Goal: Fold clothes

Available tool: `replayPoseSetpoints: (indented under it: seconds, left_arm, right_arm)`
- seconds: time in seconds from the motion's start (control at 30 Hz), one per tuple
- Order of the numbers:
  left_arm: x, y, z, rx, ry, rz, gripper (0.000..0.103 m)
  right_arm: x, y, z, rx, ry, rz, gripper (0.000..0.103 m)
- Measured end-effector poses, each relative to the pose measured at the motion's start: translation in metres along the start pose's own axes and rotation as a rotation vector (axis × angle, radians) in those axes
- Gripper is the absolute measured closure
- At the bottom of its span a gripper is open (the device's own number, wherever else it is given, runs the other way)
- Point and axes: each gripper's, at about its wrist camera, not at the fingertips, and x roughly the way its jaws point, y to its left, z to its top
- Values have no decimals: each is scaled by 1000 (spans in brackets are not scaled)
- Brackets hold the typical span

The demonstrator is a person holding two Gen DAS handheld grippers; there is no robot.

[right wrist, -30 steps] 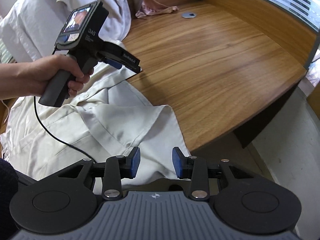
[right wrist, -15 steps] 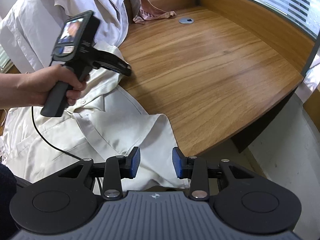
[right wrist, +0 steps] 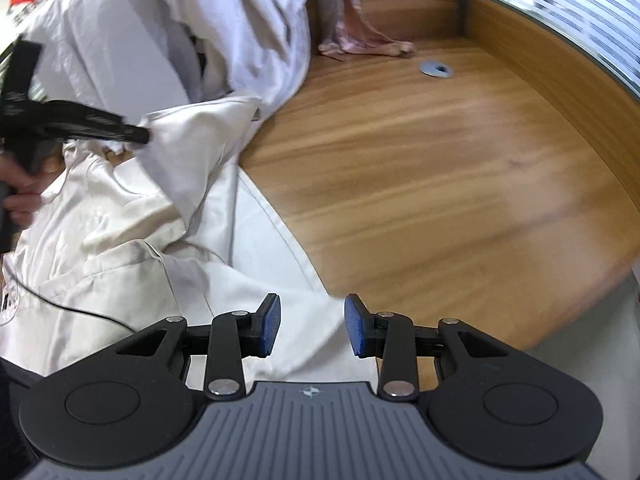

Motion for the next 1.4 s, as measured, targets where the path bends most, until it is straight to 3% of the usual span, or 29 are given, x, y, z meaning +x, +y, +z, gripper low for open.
replayPoseSetpoints:
  seconds: [0.17, 0.4, 0.63, 0.9, 1.03, 1.07, 1.2, 1.4]
  left_arm:
    - [-28, 46, -18, -111, -2, 116, 92]
    - [-43, 91, -50, -264, 66, 258, 91]
    - [-46, 104, -67, -329, 111, 275, 89]
    - [-38, 101, -63, -321, 127, 276, 87]
    - [-36, 101, -58, -314, 124, 270, 87]
    - [-36, 101, -57, -310, 122, 269, 87]
    - [-36, 100, -53, -295, 113, 266, 87]
    - [-37, 97, -52, -275, 104, 242, 88]
  right_arm:
    - [33, 6, 29, -99, 32, 38, 63]
    - [101, 13, 66, -224, 105, 59, 63]
    - [162, 24, 86, -343, 160, 61, 65]
    - [177, 43, 86, -450, 161, 65, 67]
    - [177, 51, 85, -490, 153, 69, 95]
    - [177, 53, 84, -500, 154, 68, 96]
    - [172, 53, 82, -524, 131, 11, 101]
    - [156, 17, 107, -421, 90, -139, 101]
